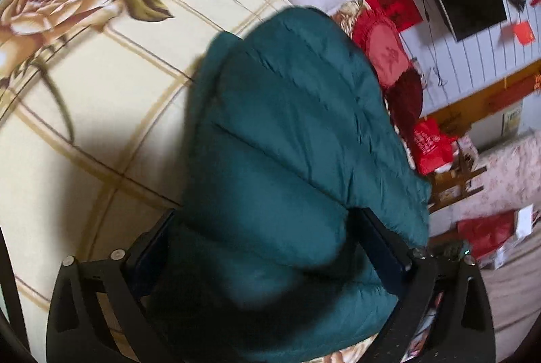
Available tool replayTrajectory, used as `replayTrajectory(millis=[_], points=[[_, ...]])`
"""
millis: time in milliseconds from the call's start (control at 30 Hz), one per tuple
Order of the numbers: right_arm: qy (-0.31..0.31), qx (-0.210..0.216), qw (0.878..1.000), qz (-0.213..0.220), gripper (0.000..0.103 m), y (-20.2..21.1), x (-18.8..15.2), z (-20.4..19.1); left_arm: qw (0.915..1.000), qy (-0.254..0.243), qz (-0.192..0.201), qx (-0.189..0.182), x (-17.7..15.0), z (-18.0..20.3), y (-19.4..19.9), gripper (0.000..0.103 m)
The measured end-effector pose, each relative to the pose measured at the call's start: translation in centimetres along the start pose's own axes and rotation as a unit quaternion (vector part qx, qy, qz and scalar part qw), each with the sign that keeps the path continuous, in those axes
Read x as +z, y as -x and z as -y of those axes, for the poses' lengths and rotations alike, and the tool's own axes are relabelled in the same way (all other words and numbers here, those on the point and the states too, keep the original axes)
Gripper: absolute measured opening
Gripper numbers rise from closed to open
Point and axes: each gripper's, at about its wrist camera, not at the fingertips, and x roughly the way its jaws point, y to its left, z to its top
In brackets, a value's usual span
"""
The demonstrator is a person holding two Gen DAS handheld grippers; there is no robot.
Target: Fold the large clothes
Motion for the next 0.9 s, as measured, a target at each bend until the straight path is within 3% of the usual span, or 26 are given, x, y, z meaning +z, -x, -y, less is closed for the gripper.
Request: replayTrajectory(millis=[167,433,500,600,667,767,900], points=[[0.003,0.008,1.000,-0.012,0.103,-1.1,0.5,-0.6,0.9999,0.001,-0.010,0.012,0.3,0.5,-1.2,0.103],[0.017,-0.007,1.000,-0.011,0.103,-1.9,0.8,-1.9,0.9985,-0.033,0.010,0.043,-0.2,1.7,-1.7,0.103],[0.022,-0.001,1.000,-0.010,0.102,-1.8,0.3,-2.3,0.9983,-0.042,0.016,0.037,-0.6,1.9,-1.2,0.096],[0.048,0.002,0.999,0.006,0.091,-1.0,-0.7,-3.6,0.9967,-0.068,0.025,0.036,-1.1,2.8,-0.2,0.080],[0.053,0.008,0.998,0.014,0.079,-0.2,-1.1,-4.1,0.9949,-0.089,0.031,0.036,-1.4,3.7,0.8,0.069],[0.059,0.014,0.998,0.026,0.063,1.2,-1.4,-4.6,0.9928,-0.108,0.037,0.036,-1.9,4.8,2.2,0.061],[0.068,0.026,0.997,0.035,0.053,3.2,-1.8,-5.8,0.9924,-0.115,0.036,0.023,-2.7,5.6,3.9,0.056]])
